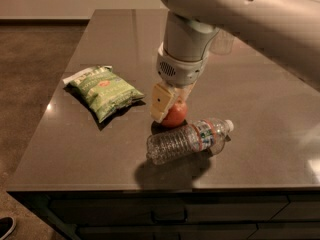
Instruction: Move apple near water bottle
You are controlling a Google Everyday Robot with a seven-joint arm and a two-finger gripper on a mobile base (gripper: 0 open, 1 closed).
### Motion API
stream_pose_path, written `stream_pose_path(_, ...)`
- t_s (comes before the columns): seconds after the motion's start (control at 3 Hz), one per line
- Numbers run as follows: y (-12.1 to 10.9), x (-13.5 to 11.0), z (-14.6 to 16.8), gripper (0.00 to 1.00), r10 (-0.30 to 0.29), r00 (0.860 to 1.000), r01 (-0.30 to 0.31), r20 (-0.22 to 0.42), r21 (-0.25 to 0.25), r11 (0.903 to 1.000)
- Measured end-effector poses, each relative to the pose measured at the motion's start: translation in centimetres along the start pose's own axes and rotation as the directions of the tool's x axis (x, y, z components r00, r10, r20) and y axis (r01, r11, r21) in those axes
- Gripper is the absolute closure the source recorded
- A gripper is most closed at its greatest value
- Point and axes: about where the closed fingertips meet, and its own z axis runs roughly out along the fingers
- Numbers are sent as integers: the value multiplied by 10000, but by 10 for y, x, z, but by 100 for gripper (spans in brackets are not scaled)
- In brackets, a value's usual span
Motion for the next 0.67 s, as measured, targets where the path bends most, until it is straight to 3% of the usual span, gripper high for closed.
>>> stream_pose_path(0.67,-8,7,20,29,239,9986,-241,-480,-42,9997)
